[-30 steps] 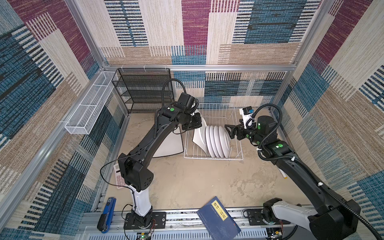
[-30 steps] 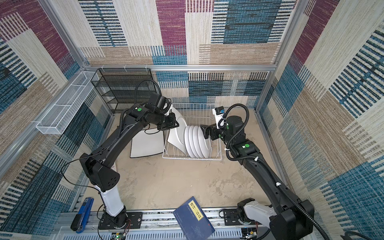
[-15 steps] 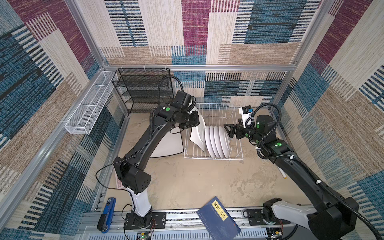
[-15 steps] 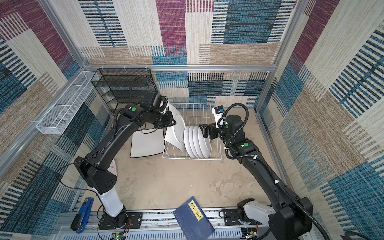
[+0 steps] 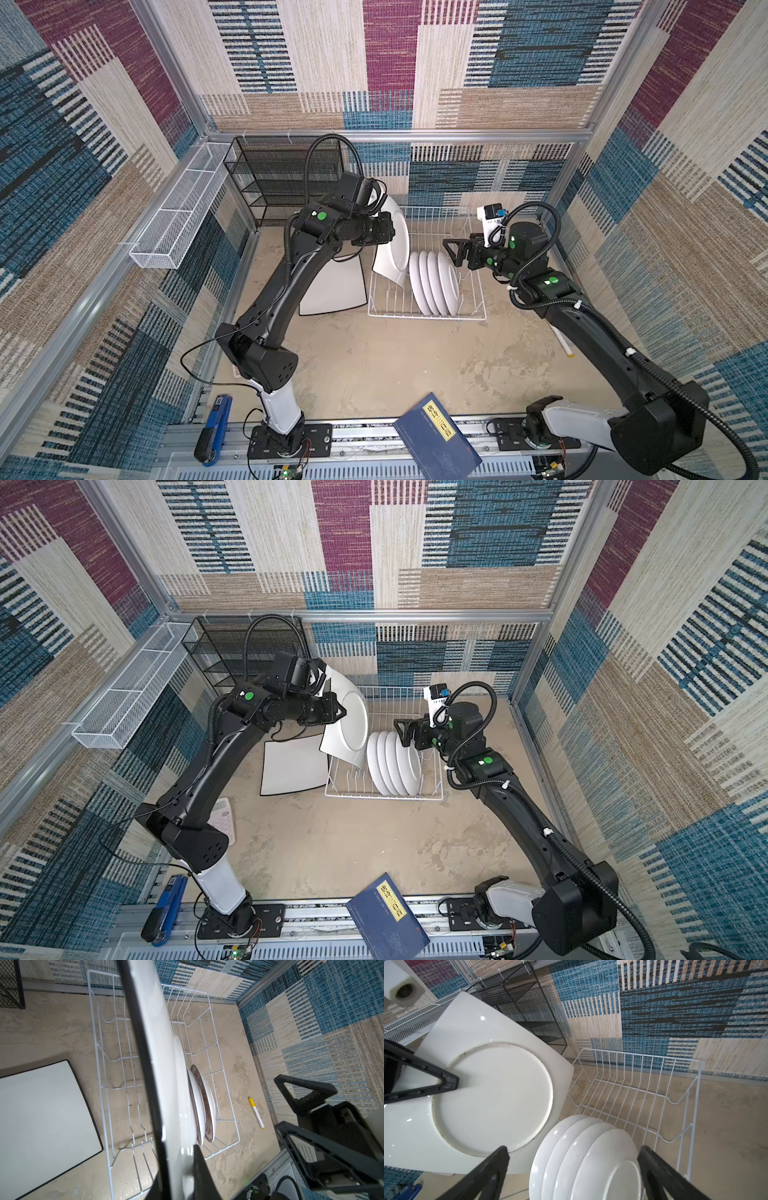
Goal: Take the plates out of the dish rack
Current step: 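Lift the white square plate up out of the rack with the left gripper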
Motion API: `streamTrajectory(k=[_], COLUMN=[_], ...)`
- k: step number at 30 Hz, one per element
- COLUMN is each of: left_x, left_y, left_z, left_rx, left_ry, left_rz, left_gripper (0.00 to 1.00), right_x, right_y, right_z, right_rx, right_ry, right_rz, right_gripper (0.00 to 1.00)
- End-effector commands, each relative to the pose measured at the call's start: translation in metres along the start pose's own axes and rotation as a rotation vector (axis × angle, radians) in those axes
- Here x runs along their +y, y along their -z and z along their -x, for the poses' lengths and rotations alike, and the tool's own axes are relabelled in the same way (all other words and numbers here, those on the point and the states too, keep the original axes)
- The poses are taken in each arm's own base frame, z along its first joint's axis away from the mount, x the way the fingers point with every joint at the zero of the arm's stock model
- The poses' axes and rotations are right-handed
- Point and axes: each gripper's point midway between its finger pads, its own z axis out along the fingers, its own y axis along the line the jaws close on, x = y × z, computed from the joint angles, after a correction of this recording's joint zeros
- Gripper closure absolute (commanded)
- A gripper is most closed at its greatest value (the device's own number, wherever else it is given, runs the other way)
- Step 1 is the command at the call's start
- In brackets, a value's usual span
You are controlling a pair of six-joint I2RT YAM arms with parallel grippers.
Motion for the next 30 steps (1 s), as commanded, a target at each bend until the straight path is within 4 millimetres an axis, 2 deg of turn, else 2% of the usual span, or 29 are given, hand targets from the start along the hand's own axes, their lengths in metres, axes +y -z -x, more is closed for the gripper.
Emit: streamTrajectory(k=[1, 5, 12, 19, 25, 30], left_x=[-0.008, -0.014, -0.014, -0.015, -0.013, -0.017], left_y=[0.015, 0.028, 0.051, 0.069, 0.080, 0.081], left_z=[0.027, 0.035, 0.058, 0.073, 0.074, 0.058], left_rx=[-0.110, -0.149, -0.317, -0.506, -0.595, -0.682], left_ry=[-0.084, -0.198, -0.453, -0.676, -0.833, -1.024], left_rz=[-0.024, -0.035, 0.033, 0.096, 0.187, 0.260], left_gripper=[1.00, 1.00, 1.00, 1.00, 1.00, 1.00], right_x=[0.006, 0.009, 0.022, 0.043, 0.045, 0.049], right_y=[-0.004, -0.007, -0.011, -0.001, -0.003, -0.010], right_z=[0.005, 0.012, 0.025, 0.056, 0.080, 0.086], right_rx=[0.007, 0.007, 0.030, -0.023, 0.005, 0.016], right_ry=[-0.070, -0.136, -0.258, -0.382, -0.438, -0.526], right_rz=[0.031, 0.041, 0.105, 0.238, 0.284, 0.341], right_gripper=[0.01, 0.01, 0.01, 0.01, 0.01, 0.01])
